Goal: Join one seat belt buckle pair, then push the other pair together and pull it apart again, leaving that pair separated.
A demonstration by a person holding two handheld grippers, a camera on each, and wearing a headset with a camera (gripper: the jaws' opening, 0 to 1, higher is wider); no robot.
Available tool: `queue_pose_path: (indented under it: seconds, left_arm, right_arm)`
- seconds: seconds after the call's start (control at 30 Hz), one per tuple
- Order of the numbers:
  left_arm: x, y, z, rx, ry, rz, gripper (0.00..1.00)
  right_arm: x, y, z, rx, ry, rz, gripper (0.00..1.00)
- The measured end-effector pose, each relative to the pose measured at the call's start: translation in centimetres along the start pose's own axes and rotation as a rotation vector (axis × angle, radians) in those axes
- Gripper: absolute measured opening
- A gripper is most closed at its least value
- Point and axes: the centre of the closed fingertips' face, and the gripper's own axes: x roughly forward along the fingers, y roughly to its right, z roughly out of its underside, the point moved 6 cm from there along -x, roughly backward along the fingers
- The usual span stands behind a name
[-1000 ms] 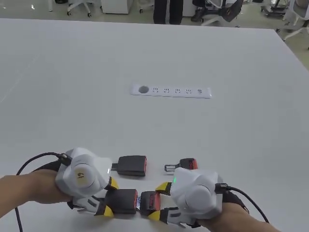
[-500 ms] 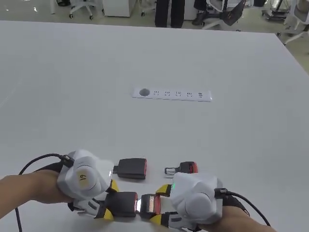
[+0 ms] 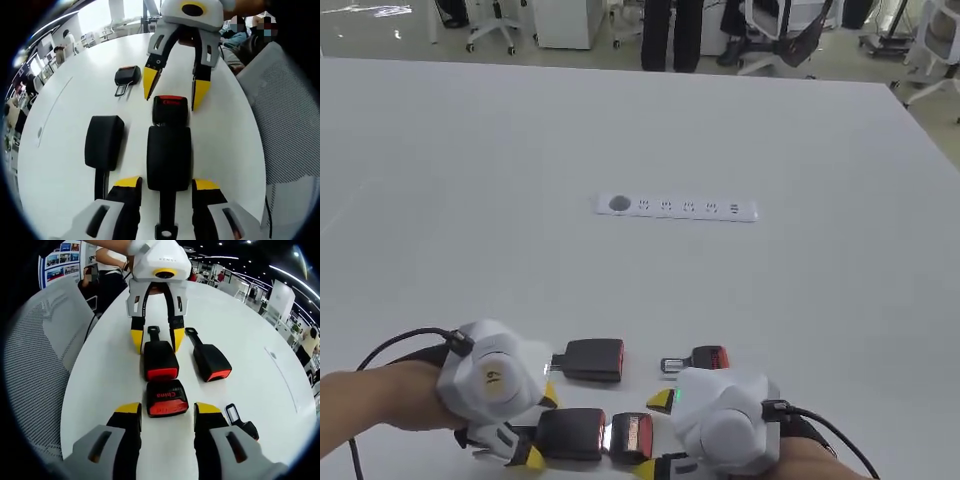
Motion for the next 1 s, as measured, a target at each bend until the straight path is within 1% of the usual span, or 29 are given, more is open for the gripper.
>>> queue_pose_path:
  seconds: [0.23, 0.47, 0.53, 0.63, 0.7, 0.77, 0.87, 1.0]
  left_arm:
    - [-0.8, 0.2, 0.1, -0.018, 0.005, -0.016, 0.42]
    - [-1.9, -0.1, -0.5, -0.049, 0.018, -0.049, 0.45]
    - [-2.2, -0.1, -0.9, -0.053, 0.024, -0.057, 0.45]
    - [-2.6, -0.5, -1.1, -0.056, 0.03, -0.067, 0.45]
    - [-2.8, -0.7, -1.3, -0.06, 0.038, -0.077, 0.45]
    - [-3.1, -1.0, -1.6, -0.063, 0.045, -0.086, 0.46]
    - [-3.5, -1.4, -1.9, -0.069, 0.055, -0.098, 0.46]
    - [-3.8, -2.0, -2.1, -0.073, 0.063, -0.108, 0.46]
  right_arm:
    - [-1.0, 0.6, -0.7, -0.002, 0.008, 0.014, 0.44]
    - [-1.8, 1.2, -0.9, -0.001, 0.015, 0.033, 0.47]
    - [-2.1, 1.4, -1.0, -0.003, 0.015, 0.041, 0.48]
    - [-2.7, 1.7, -1.2, 0.009, 0.02, 0.051, 0.49]
    - [-2.8, 2.0, -1.0, 0.015, 0.022, 0.059, 0.49]
    - [-3.1, 2.3, -1.0, 0.021, 0.026, 0.065, 0.5]
    - [-3.4, 2.9, -0.8, 0.019, 0.022, 0.073, 0.5]
    - [-3.8, 3.6, -0.7, 0.019, 0.016, 0.084, 0.5]
